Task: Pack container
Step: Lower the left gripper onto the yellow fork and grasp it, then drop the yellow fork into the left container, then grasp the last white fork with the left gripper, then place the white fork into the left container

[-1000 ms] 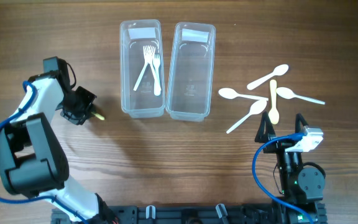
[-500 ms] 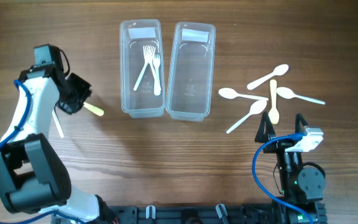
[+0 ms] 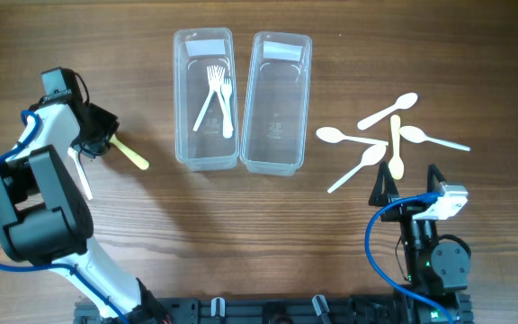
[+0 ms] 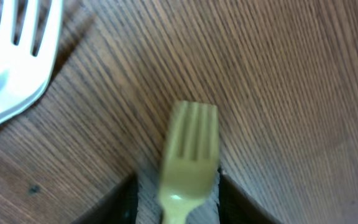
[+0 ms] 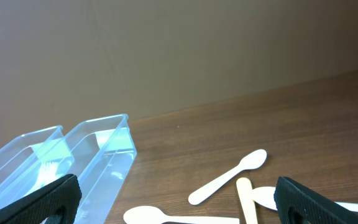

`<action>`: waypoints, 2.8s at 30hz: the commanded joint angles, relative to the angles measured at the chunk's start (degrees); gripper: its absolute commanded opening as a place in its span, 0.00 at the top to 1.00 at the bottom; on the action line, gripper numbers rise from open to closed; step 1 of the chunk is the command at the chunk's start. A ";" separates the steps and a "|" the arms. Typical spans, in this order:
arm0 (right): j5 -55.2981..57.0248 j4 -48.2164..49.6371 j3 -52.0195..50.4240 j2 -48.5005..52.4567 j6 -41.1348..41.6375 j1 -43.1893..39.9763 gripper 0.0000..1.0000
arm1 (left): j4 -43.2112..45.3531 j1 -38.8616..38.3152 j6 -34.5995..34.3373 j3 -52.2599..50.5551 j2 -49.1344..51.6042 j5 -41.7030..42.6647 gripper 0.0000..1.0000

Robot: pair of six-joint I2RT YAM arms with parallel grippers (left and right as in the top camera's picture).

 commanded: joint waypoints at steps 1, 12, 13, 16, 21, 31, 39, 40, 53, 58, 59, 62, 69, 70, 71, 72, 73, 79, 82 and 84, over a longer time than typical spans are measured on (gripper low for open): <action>0.96 0.33 -0.07 -0.35 0.85 0.13 0.00 | -2.25 -0.07 0.13 -1.44 3.93 4.55 0.86; 0.96 0.33 -0.07 -0.35 0.83 0.13 0.00 | -1.16 -5.38 18.34 14.58 -19.39 5.09 0.96; 0.96 0.31 -0.07 -0.35 0.83 0.13 0.00 | 0.83 -7.82 24.81 15.91 -21.31 5.20 0.96; 0.96 0.33 -0.07 -0.35 0.83 0.13 0.00 | 2.64 -17.49 44.70 16.17 -21.92 6.69 0.96; 0.96 0.33 -0.07 -0.35 0.81 0.13 0.00 | 0.00 -27.32 55.45 16.17 -9.88 9.33 0.96; 0.96 0.33 -0.07 -0.35 0.83 0.13 0.00 | -3.67 -18.14 42.86 17.05 -19.26 -2.95 0.07; 0.96 0.33 -0.07 -0.35 0.85 0.13 0.00 | -30.18 2.03 35.87 9.66 -20.68 -3.98 0.08; 0.96 0.31 -0.07 -0.35 0.85 0.13 0.00 | -26.10 2.67 35.85 6.27 -20.68 -4.31 0.10; 0.96 0.33 -0.07 -0.35 0.83 0.13 0.00 | -0.85 10.47 35.87 -7.21 -2.29 -4.02 0.11; 0.96 0.31 -0.07 -0.35 0.85 0.13 0.00 | 0.81 10.47 35.85 -7.19 -0.42 -3.80 0.96; 0.96 0.31 -0.07 -0.35 0.83 0.13 0.00 | 0.66 10.47 35.85 -7.19 -0.46 -3.80 0.96; 0.96 0.33 -0.07 -0.35 0.83 0.13 0.00 | 0.07 10.47 35.85 -4.85 -3.45 -3.80 0.96; 0.96 0.33 -0.07 -0.35 0.83 0.13 0.00 | 6.36 -2.32 37.64 11.78 -18.45 21.73 0.96; 0.96 0.33 -0.07 -0.35 0.85 0.13 0.00 | 5.18 -5.53 39.34 11.78 -17.33 21.73 0.96; 0.96 0.33 -0.07 -0.35 0.83 0.13 0.01 | 4.35 -9.42 40.46 11.78 -15.67 21.75 0.96; 0.96 0.33 -0.07 -0.35 0.83 0.13 0.00 | 4.33 -12.59 40.44 11.78 -14.10 21.75 0.96; 0.96 0.33 -0.07 -0.35 0.83 0.13 0.00 | 4.42 -15.45 40.44 11.78 -12.52 21.75 0.96; 0.96 0.33 -0.07 -0.35 0.83 0.13 0.00 | 4.79 -22.12 40.37 11.78 -5.49 21.70 0.31; 0.96 0.33 -0.07 -0.35 0.83 0.13 0.00 | 8.52 -22.10 39.74 11.80 -6.91 21.97 0.15; 0.96 0.31 -0.04 -0.35 0.85 0.13 0.00 | 11.56 -21.51 39.76 12.79 -10.36 21.35 0.01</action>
